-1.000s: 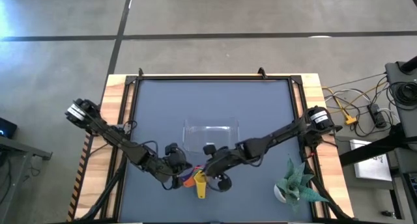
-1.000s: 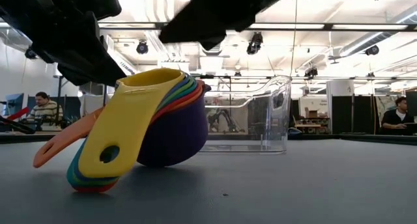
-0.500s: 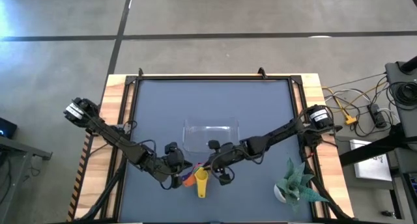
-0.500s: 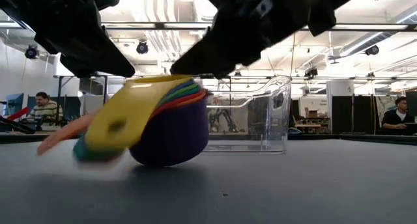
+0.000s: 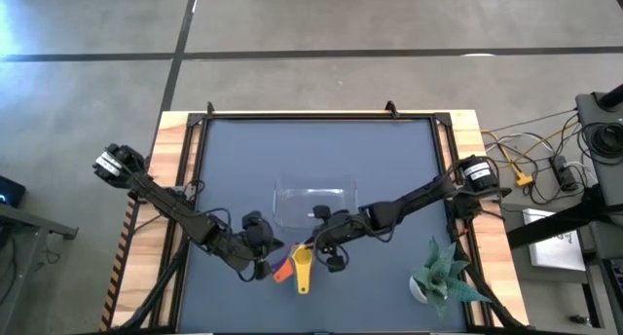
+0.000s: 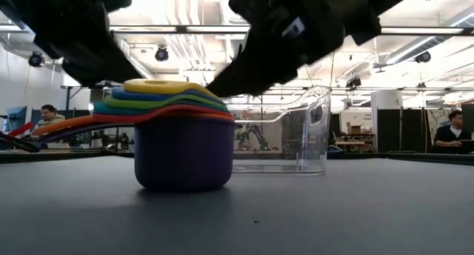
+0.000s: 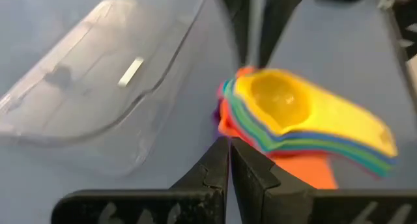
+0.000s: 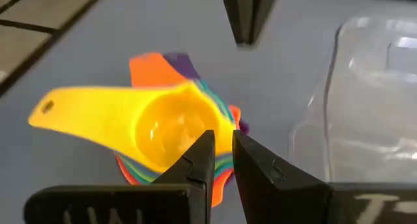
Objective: Nest measuring cups in basket
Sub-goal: Adjust the nested measuring cups
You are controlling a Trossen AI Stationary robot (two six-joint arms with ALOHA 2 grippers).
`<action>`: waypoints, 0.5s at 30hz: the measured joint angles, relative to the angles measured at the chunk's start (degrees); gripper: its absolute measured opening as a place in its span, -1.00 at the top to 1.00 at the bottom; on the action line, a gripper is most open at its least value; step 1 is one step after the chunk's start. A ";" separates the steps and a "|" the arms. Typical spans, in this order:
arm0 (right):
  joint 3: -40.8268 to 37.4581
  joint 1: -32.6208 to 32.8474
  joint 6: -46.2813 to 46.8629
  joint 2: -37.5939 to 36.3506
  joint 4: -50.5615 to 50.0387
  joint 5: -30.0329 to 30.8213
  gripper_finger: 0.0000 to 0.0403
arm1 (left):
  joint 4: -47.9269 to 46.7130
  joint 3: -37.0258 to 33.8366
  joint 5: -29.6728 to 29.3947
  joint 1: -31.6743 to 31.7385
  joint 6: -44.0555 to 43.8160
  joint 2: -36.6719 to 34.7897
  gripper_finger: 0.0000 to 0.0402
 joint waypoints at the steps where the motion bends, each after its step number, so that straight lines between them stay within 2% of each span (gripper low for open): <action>1: 0.00 0.29 -0.43 -0.78 -0.15 0.08 0.79 | -1.26 0.00 0.01 -0.10 -1.29 0.05 1.00; 5: 0.09 2.68 -6.42 -3.69 -0.90 -0.31 0.79 | -3.00 0.00 0.11 -0.24 -4.24 0.39 1.00; 10: 0.80 6.64 -13.50 -3.79 -3.67 -4.34 0.80 | -2.37 0.00 1.56 -0.20 -5.71 1.52 1.00; 15: 5.33 9.20 -14.06 -1.84 -14.81 0.19 0.93 | -1.04 0.00 2.73 -0.17 -7.34 1.73 1.00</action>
